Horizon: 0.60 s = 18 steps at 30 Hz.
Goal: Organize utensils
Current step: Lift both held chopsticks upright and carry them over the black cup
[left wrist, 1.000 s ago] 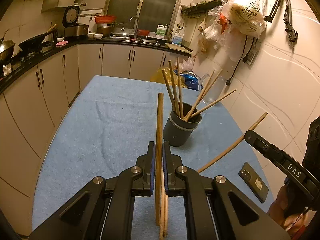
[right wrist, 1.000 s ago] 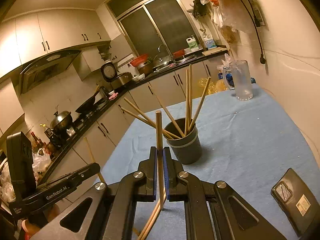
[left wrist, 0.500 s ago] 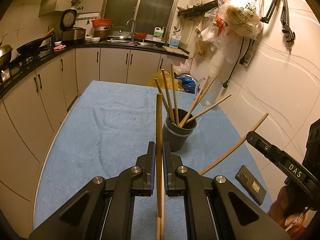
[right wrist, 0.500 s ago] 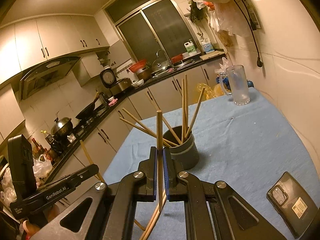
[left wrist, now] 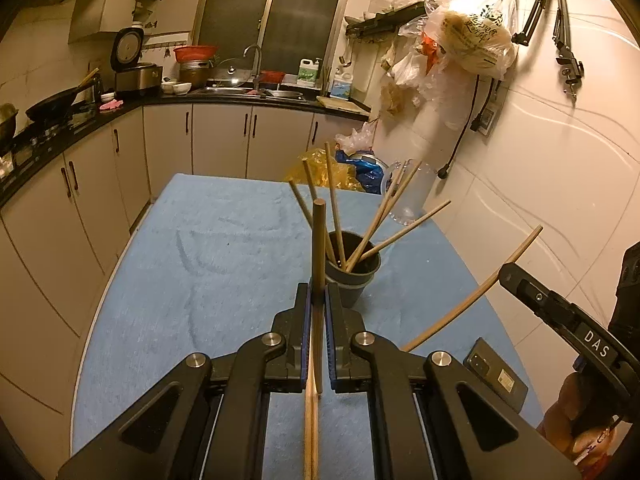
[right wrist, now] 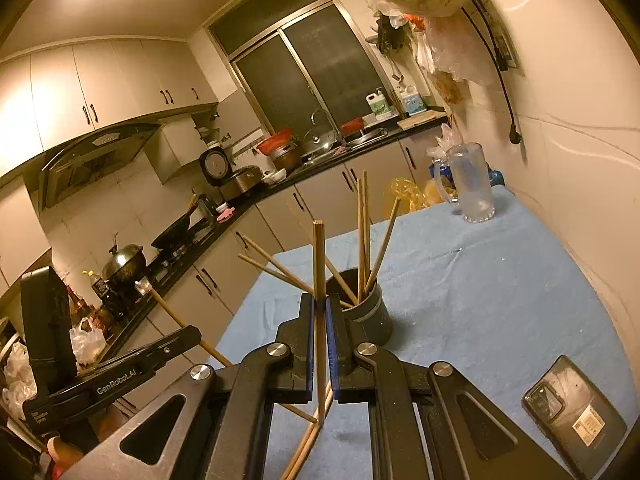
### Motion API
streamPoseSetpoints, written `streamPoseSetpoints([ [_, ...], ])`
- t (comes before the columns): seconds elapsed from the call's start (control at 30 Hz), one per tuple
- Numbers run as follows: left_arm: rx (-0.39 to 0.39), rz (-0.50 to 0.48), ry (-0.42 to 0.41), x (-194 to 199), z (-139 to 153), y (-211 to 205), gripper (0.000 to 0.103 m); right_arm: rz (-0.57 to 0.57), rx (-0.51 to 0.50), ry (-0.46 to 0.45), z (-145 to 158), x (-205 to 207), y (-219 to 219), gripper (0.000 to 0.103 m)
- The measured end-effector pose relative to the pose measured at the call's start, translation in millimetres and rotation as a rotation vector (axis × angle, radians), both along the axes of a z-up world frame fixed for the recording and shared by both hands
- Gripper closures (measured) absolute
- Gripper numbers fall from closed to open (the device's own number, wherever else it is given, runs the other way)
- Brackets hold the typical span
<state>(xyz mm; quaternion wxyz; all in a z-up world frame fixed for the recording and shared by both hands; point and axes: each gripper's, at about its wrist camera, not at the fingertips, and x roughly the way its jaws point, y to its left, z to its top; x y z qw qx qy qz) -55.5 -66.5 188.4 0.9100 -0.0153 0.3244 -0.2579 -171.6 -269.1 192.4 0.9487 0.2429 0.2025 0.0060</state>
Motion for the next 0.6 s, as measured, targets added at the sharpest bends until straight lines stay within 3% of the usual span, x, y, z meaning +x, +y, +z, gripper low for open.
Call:
streamPoseSetpoints([
  [0.6,-0.043,-0.047,-0.070,31,66,-31,0.097,-0.058,-0.032,-0.096,55,16,-23,0.097],
])
